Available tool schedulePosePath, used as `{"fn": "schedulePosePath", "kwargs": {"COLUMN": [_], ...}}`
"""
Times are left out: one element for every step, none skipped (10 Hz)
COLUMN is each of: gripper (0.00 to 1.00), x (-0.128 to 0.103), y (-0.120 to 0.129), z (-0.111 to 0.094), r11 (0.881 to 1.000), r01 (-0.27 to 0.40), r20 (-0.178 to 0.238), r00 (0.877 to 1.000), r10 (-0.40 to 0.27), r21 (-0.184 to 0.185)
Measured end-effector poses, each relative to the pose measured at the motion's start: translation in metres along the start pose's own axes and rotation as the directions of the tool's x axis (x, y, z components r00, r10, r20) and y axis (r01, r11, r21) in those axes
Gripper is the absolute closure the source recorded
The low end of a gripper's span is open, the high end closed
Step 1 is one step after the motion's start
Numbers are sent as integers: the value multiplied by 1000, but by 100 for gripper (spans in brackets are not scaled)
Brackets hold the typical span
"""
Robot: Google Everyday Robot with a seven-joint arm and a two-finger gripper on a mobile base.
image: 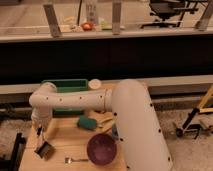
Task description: Wipe table surface with brush
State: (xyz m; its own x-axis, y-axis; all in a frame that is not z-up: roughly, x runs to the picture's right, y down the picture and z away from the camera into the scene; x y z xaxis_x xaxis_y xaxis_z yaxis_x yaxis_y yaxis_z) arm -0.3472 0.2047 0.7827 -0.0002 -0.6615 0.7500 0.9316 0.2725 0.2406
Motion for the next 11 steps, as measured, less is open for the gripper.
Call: {"fn": "schedulePosePath", "kwargs": {"gripper": [100, 100, 100, 100, 100, 100, 100, 100, 100, 100, 100], "x": [-1, -1, 1, 6, 15, 24, 41, 52, 59, 67, 66], "y": [10, 21, 39, 55, 68, 75, 80, 79, 77, 63, 51], "z": [1, -1, -6, -12, -18, -22, -27, -30, -32, -34, -31], "r11": [1000, 1000, 998, 995, 992, 989, 984, 981, 980, 984, 987], "r01": [-12, -29, -63, -95, -126, -148, -179, -192, -196, -180, -161], "r20": [8, 8, 3, -8, -24, -39, -67, -84, -96, -108, -106], "r00": [1000, 1000, 998, 995, 992, 988, 982, 978, 976, 978, 981], "r10": [12, 29, 63, 95, 126, 148, 178, 191, 195, 179, 161], "r21": [-1, -2, -4, -6, -9, -11, -10, -7, -4, 3, 6]}}
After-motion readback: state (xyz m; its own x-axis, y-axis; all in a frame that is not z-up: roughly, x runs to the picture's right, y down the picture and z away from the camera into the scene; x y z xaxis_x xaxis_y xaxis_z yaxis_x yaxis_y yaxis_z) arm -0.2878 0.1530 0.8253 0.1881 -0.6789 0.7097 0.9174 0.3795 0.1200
